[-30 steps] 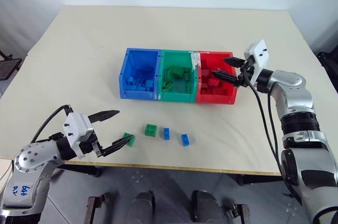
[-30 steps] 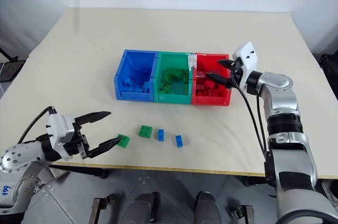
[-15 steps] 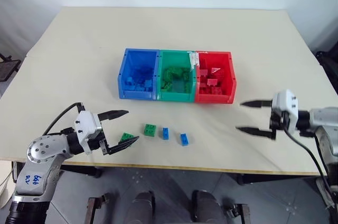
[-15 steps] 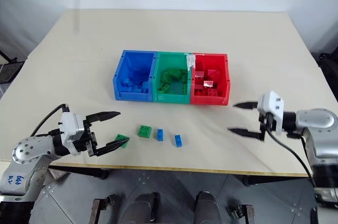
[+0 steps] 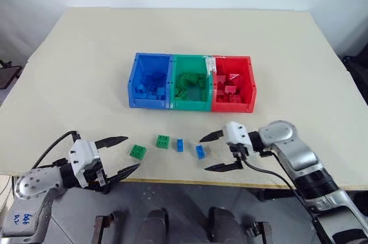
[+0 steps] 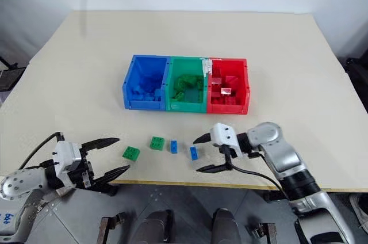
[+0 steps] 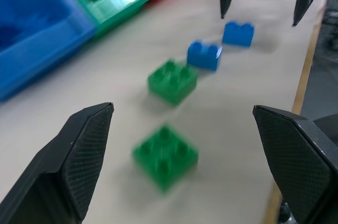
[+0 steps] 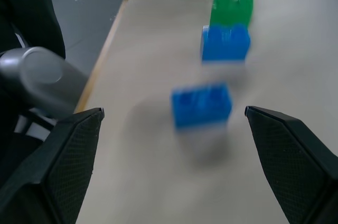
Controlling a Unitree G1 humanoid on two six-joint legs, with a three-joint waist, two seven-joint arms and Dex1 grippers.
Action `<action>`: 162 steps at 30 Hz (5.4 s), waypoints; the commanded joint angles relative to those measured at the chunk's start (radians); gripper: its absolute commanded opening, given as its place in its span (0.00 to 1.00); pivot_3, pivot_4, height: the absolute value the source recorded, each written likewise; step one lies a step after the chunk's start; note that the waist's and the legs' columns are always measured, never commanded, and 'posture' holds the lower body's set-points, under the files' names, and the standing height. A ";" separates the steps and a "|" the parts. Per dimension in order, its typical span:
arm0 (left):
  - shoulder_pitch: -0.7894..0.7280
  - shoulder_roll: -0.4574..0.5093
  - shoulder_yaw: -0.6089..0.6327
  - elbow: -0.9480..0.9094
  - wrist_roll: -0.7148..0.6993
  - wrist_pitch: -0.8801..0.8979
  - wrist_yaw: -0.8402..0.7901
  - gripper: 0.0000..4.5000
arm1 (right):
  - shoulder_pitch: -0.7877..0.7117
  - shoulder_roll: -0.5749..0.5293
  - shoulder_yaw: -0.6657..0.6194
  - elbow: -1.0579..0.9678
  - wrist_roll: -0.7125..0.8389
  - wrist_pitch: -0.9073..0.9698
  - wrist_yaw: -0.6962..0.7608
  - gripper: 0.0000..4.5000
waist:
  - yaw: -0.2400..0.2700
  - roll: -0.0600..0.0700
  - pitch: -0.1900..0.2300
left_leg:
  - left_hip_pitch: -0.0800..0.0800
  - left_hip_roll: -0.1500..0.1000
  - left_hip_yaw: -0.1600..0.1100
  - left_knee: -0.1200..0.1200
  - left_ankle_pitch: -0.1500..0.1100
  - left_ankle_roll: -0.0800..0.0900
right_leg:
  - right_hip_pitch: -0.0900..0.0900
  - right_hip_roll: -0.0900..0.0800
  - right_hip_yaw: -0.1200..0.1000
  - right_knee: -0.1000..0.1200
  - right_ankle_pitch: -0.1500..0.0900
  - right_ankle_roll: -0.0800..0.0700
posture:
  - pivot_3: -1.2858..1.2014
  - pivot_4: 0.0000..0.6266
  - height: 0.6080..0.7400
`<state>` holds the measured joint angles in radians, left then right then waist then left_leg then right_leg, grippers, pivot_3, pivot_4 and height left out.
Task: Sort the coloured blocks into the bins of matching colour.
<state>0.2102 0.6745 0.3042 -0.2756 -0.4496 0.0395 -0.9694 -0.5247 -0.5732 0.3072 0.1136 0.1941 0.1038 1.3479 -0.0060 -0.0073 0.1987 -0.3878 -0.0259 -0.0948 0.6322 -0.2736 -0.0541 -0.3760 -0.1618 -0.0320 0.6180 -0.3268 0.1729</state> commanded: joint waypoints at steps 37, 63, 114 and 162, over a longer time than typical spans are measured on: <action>0.168 -0.139 0.106 -0.174 -0.007 -0.016 0.229 1.00 | -0.637 0.507 -0.165 0.555 -0.048 0.019 -0.551 0.93 | -0.028 -0.002 -0.001 | -0.003 0.011 0.011 -0.003 -0.003 -0.006 | -0.017 0.012 0.013 0.010 -0.001 -0.006 | 0.52 0.24 1.00; -0.224 0.020 -0.172 0.057 0.076 -0.040 -0.030 1.00 | 0.107 -0.141 -0.282 0.036 0.138 -0.155 0.035 0.99 | -0.022 -0.003 -0.001 | 0.001 0.013 0.025 0.000 -0.006 0.000 | -0.016 0.013 0.022 0.007 0.001 -0.004 | 0.52 0.24 1.00; -0.744 -0.090 -0.112 0.286 0.116 0.246 0.125 0.32 | 0.609 -0.146 -0.667 -0.531 0.391 0.045 -0.382 1.00 | 0.028 -0.004 -0.001 | -0.003 0.012 0.024 0.014 -0.008 0.002 | -0.014 0.013 0.023 0.008 0.003 -0.002 | 0.52 0.24 1.00; -0.584 0.173 -0.404 0.171 0.219 0.041 -0.343 0.99 | 0.518 -0.255 -0.464 -0.434 0.327 0.034 -0.122 1.00 | 0.022 -0.006 -0.001 | -0.003 0.012 0.025 0.016 -0.011 0.003 | -0.014 0.013 0.023 0.010 0.003 -0.001 | 0.52 0.24 1.00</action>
<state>-0.3361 0.8517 -0.0183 -0.1043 -0.3308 0.1238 -1.3045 -0.0233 -0.8142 -0.1365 -0.2657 0.5085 0.1353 1.2181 0.0161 -0.0132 0.1980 -0.3908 -0.0139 -0.0697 0.6480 -0.2850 -0.0507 -0.3899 -0.1489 -0.0090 0.6279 -0.3236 0.1722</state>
